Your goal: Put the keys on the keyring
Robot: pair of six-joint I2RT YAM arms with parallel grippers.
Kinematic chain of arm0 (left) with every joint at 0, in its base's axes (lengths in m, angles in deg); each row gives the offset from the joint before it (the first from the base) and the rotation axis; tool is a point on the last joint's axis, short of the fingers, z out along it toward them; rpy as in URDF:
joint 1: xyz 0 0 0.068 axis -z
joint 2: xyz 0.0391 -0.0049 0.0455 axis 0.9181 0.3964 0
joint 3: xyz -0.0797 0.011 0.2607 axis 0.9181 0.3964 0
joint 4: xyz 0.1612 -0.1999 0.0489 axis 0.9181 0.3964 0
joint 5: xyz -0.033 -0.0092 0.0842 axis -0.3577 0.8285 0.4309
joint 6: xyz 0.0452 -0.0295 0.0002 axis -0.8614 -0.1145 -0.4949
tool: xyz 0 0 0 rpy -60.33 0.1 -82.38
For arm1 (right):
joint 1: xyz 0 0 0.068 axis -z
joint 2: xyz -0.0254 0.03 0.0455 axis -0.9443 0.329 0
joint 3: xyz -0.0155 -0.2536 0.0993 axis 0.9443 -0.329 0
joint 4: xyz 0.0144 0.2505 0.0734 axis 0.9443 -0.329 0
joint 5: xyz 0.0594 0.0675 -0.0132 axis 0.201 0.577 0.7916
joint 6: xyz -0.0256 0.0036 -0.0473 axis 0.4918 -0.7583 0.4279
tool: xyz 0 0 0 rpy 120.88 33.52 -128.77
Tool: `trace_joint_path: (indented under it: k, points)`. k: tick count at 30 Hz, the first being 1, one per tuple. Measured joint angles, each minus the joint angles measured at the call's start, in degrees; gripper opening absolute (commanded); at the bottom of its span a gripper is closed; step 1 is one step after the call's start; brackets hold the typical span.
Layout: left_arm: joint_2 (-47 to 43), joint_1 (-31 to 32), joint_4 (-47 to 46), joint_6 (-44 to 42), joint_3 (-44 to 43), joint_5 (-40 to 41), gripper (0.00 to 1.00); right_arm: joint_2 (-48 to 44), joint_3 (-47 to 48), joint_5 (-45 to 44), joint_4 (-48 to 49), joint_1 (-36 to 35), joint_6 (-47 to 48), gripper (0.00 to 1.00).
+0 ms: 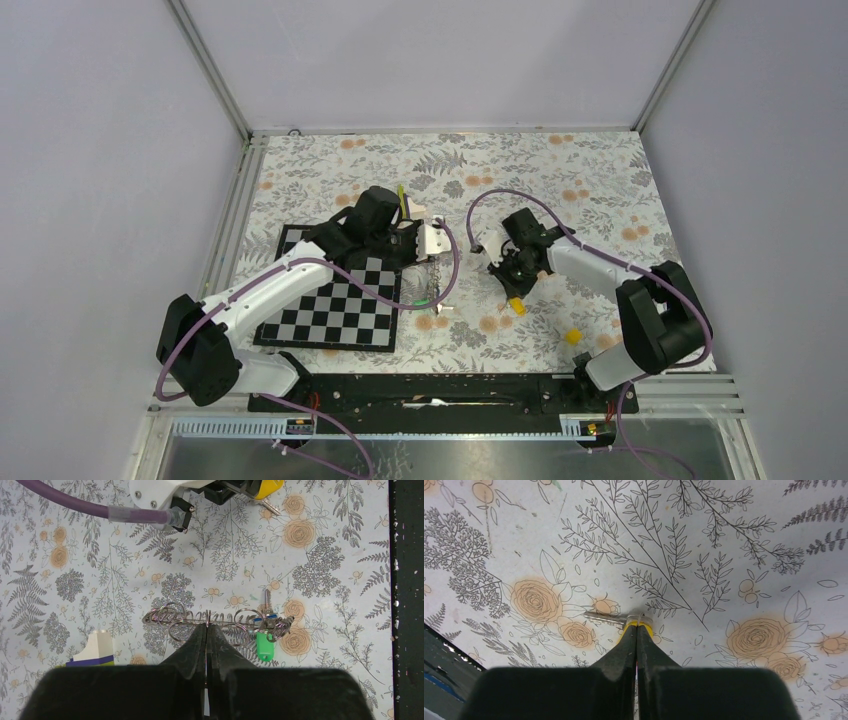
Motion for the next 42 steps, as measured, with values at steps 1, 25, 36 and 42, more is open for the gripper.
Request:
trace_joint_path:
  k: [1, 25, 36, 42]
  points:
    - [0.0, 0.0, 0.0, 0.0, 0.0, -0.07, 0.0, -0.37, 0.0, 0.02, -0.09, 0.0, 0.35, 0.0]
    - [-0.02, 0.0, 0.0, -0.04, 0.0, -1.42, 0.0, 1.49, 1.53, 3.17, -0.24, 1.33, 6.58, 0.12]
    - [0.0, 0.0, 0.0, -0.04, 0.0, -1.79, 0.0, 1.75, 1.6, 2.97, -0.17, 1.4, 7.41, 0.19]
    - [-0.02, 0.0, 0.0, -0.02, 0.0, -1.84, 0.0, 1.75, 1.6, 2.49, 0.04, 1.4, 7.67, 0.2]
